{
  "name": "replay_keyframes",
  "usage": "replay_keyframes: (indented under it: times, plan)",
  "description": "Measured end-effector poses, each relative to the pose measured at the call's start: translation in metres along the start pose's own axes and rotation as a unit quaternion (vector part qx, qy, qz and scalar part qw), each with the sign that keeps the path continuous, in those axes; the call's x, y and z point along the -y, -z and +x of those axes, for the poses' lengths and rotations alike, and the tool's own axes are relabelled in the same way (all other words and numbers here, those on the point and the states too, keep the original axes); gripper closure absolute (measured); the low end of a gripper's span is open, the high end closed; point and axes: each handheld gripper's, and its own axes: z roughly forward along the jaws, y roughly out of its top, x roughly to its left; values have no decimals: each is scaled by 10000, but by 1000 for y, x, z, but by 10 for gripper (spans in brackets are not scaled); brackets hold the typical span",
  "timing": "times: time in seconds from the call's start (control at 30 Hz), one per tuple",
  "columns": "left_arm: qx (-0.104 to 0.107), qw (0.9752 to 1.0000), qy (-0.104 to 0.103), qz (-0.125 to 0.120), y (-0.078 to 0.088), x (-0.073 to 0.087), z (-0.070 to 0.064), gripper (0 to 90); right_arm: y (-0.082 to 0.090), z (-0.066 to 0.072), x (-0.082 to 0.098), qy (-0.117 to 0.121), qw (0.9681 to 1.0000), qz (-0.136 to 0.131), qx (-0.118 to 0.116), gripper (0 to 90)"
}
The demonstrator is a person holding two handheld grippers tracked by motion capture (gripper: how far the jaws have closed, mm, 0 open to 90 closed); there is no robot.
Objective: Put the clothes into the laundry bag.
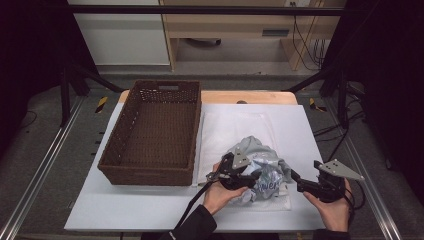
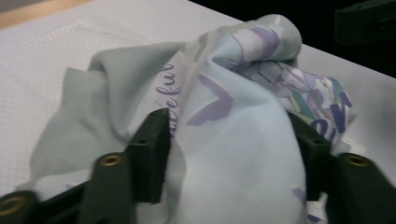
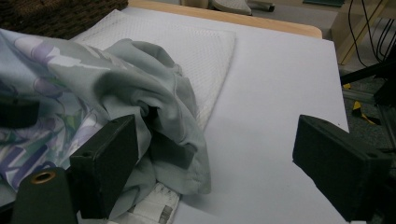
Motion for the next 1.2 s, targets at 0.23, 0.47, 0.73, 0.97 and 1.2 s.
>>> replay_keyframes:
  times: [0.23,0.47,0.73,0.97,1.2]
  plan:
    - [-46,9998,-134,-168,40,-12,-4,192,2,5,-3,-22,9999,-92,-127,122]
    - [-371,9986,-284,-256,86,4,0,388,2,18,-10,-45,9990,-208,-387,84]
    - [-591,9975,-342,-192,111,58,10,498,-20,59,-26,252,9960,-85,-852,54]
    - [-759,9963,-61,387,100,84,13,647,-59,80,-29,233,9956,110,-902,48]
    - [-677,9963,40,521,86,95,17,784,-89,80,-3,164,9928,689,-966,49]
